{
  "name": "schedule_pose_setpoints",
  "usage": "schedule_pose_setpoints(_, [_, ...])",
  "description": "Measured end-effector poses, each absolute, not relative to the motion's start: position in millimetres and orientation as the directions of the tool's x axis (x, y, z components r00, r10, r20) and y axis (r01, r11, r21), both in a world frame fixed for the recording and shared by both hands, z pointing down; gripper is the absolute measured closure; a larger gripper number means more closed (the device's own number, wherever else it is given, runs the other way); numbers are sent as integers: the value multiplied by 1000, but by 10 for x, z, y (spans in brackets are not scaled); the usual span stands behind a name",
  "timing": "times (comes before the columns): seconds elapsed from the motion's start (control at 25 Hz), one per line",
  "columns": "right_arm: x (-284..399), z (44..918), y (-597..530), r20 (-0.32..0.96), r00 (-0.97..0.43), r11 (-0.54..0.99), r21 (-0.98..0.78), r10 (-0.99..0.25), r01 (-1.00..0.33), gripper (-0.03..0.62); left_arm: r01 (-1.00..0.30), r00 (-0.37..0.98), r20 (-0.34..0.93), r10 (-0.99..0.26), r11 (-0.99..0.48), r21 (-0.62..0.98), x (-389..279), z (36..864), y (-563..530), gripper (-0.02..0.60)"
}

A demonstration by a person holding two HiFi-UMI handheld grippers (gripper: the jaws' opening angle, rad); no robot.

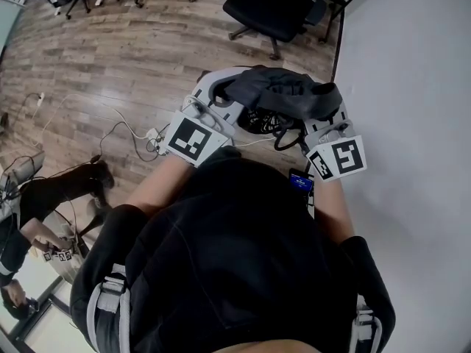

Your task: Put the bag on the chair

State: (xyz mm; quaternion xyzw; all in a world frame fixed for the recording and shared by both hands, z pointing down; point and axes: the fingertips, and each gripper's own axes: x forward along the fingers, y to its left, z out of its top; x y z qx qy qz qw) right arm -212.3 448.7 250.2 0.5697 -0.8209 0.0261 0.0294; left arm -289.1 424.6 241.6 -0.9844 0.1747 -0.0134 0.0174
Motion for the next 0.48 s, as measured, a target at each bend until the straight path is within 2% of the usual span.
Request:
schedule_pose_setpoints(0.2, [-2424,2362,3863,103,-344,345,-10,-933,-938,517,-344,939,20,-344,-939,-18,-3189,2267,3613,558])
schedule_pose_setpoints(0.48, [-2561,2490,3524,90,-308,307,-28,-947,-951,517,-327,945,13,-327,-945,-16,-3338,2359,3262,558])
